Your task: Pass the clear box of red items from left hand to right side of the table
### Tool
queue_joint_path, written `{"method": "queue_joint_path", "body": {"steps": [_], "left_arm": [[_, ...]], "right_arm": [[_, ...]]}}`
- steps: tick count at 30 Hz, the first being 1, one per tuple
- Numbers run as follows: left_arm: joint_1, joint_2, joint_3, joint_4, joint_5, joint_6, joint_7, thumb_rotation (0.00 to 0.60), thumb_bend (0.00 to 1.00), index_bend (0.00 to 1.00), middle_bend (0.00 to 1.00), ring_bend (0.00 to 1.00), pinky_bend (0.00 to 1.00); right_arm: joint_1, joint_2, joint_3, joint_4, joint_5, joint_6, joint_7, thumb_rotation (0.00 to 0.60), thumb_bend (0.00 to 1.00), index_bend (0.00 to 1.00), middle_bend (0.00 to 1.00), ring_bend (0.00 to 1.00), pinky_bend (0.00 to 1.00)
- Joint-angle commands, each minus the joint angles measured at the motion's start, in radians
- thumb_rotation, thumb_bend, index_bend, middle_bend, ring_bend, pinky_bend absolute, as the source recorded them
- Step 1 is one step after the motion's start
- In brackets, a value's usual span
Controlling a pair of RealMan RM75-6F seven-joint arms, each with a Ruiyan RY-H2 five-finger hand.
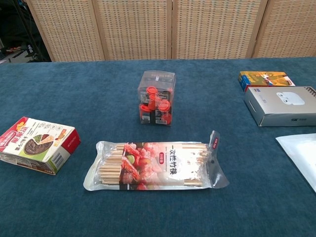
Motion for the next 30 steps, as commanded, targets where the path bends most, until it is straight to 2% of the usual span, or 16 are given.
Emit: {"method": "queue_joint_path", "body": {"steps": [1, 9, 15, 17, 20, 24, 27, 30], "left_arm": [[0.068, -0.047, 0.051, 0.073, 0.043, 0.024, -0.036, 0.600, 0.20, 0.00, 0.00, 0.14, 0.16], [0.123, -0.108, 0.052, 0.148, 0.064, 0.038, -0.084, 0.600, 0.21, 0.00, 0.00, 0.14, 0.16], [0.146, -0.139, 0.043, 0.177, 0.067, 0.020, -0.156, 0.600, 0.20, 0.00, 0.00, 0.14, 0.16], [0.154, -0.151, 0.035, 0.186, 0.066, 0.019, -0.179, 0.600, 0.20, 0.00, 0.00, 0.14, 0.16], [0.163, -0.159, 0.024, 0.190, 0.065, 0.019, -0.186, 0.600, 0.20, 0.00, 0.00, 0.14, 0.16], [0.172, -0.162, 0.008, 0.194, 0.063, 0.021, -0.182, 0.600, 0.21, 0.00, 0.00, 0.14, 0.16], [0.175, -0.163, 0.002, 0.198, 0.059, 0.014, -0.186, 0.600, 0.20, 0.00, 0.00, 0.14, 0.16], [0.178, -0.164, -0.009, 0.209, 0.051, 0.001, -0.194, 0.600, 0.21, 0.00, 0.00, 0.14, 0.16]], "right_arm": [[0.011, 0.026, 0.006, -0.046, -0.016, 0.001, -0.036, 0.600, 0.08, 0.00, 0.00, 0.00, 0.00], [0.062, 0.078, 0.050, -0.175, -0.009, -0.035, -0.159, 0.600, 0.06, 0.00, 0.00, 0.00, 0.00], [0.172, 0.124, 0.118, -0.348, 0.054, -0.168, -0.259, 0.600, 0.06, 0.00, 0.00, 0.00, 0.00], [0.224, 0.128, 0.156, -0.401, 0.119, -0.226, -0.322, 0.600, 0.06, 0.00, 0.00, 0.00, 0.00], [0.351, 0.074, 0.238, -0.460, 0.283, -0.324, -0.445, 0.600, 0.06, 0.00, 0.00, 0.00, 0.00], [0.455, 0.005, 0.284, -0.479, 0.454, -0.344, -0.564, 0.600, 0.06, 0.00, 0.00, 0.00, 0.00], [0.508, -0.037, 0.303, -0.474, 0.535, -0.343, -0.608, 0.600, 0.06, 0.00, 0.00, 0.00, 0.00], [0.621, -0.126, 0.343, -0.437, 0.711, -0.336, -0.685, 0.600, 0.06, 0.00, 0.00, 0.00, 0.00]]}}
